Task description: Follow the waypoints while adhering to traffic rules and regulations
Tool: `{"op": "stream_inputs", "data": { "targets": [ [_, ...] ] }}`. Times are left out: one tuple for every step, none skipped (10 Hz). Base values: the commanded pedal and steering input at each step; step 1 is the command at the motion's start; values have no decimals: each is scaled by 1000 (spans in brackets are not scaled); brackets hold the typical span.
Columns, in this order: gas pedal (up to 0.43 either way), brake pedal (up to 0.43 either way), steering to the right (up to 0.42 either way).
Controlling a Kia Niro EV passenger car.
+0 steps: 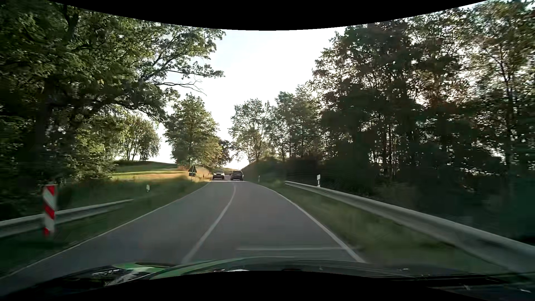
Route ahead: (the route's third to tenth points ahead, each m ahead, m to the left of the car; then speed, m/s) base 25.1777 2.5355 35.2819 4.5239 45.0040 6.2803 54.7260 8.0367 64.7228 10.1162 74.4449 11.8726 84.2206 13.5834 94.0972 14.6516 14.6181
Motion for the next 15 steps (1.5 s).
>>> {"op": "stream_inputs", "data": {
  "targets": [
    [409,0,-28],
    [409,0,-30],
    [409,0,-31],
    [409,0,-33],
    [409,0,-37],
    [409,0,-40],
    [409,0,-40],
    [409,0,-40],
    [409,0,-40],
    [409,0,-40],
    [398,0,-40],
    [378,0,-40],
    [370,0,-39],
    [339,0,-34],
    [331,0,-31]
  ]
}}
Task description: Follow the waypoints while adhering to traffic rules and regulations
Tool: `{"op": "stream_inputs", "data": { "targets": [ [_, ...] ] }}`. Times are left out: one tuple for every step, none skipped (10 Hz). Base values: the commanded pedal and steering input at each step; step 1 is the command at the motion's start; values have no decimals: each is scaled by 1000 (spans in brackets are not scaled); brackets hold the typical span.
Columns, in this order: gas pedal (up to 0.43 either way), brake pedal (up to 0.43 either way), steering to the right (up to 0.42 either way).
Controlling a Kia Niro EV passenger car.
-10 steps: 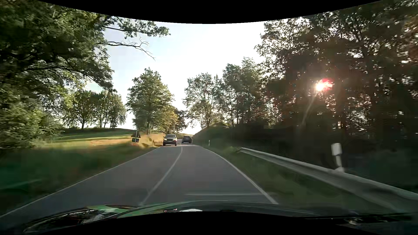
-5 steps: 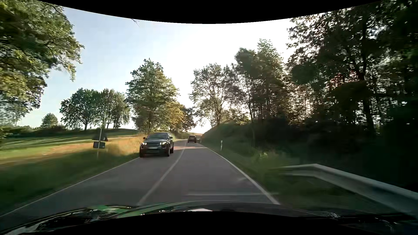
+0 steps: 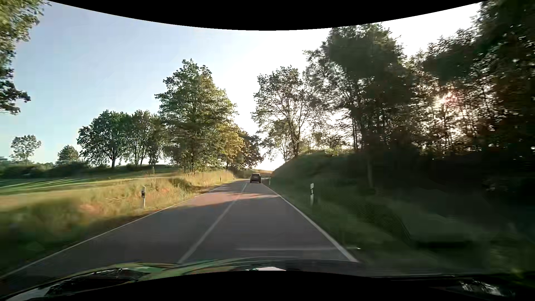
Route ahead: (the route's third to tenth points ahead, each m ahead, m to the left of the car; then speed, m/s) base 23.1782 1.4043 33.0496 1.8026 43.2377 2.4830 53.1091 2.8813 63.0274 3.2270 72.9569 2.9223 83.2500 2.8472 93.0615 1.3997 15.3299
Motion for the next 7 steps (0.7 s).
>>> {"op": "stream_inputs", "data": {
  "targets": [
    [331,0,-31],
    [331,0,-30],
    [331,0,-31],
    [331,0,-29],
    [319,0,-28],
    [319,0,-24],
    [311,0,-19]
  ]
}}
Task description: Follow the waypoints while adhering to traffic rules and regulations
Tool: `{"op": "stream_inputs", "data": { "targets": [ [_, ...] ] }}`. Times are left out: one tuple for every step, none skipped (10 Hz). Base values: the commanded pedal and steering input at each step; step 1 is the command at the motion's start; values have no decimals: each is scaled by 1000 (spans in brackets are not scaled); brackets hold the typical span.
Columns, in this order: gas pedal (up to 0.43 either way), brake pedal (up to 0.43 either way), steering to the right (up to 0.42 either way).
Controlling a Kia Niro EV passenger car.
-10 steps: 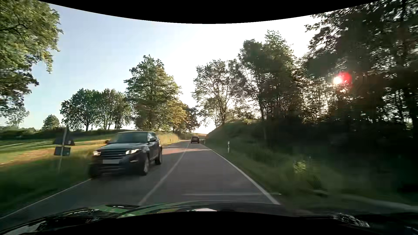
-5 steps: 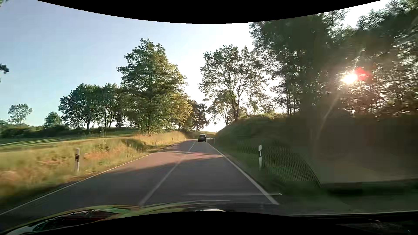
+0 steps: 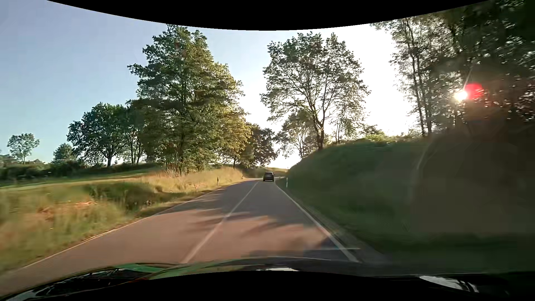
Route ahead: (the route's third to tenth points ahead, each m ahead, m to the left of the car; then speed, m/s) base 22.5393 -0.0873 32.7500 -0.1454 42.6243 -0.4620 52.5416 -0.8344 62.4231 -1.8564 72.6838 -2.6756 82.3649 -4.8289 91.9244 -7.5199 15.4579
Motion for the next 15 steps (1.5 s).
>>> {"op": "stream_inputs", "data": {
  "targets": [
    [311,0,-16],
    [311,0,-12],
    [311,0,-9],
    [311,0,-8],
    [311,0,-6],
    [311,0,-3],
    [311,0,-2],
    [311,0,-2],
    [311,0,-2],
    [311,0,-1],
    [311,0,0],
    [311,0,0],
    [311,0,1],
    [311,0,1],
    [311,0,0]
  ]
}}
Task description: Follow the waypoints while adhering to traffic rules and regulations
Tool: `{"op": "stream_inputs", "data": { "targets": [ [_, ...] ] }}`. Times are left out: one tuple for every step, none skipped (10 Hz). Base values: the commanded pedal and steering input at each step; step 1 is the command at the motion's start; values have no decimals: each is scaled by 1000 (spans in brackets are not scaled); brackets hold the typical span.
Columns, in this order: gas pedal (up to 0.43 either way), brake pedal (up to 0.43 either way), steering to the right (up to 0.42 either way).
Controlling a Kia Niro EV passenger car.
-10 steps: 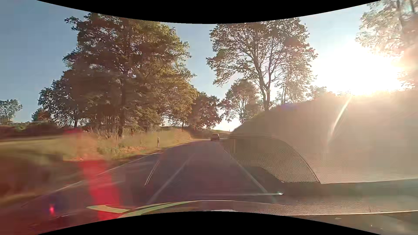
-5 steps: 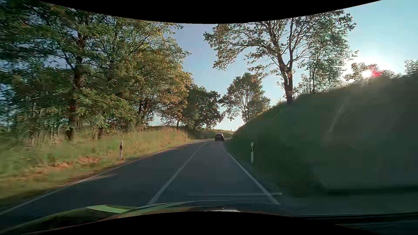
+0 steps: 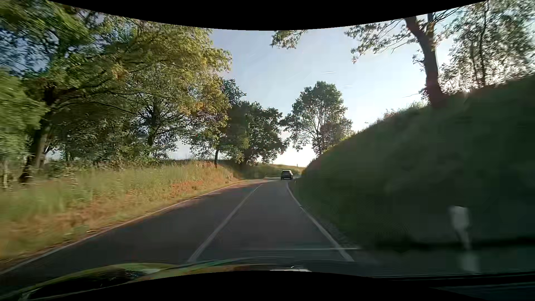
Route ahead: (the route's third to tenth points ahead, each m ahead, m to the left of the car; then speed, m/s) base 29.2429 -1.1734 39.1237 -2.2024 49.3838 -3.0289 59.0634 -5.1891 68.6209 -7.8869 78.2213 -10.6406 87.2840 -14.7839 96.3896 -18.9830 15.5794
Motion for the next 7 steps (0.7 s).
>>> {"op": "stream_inputs", "data": {
  "targets": [
    [311,0,1],
    [311,0,1],
    [311,0,1],
    [311,0,5],
    [311,0,6],
    [311,0,5],
    [311,0,6]
  ]
}}
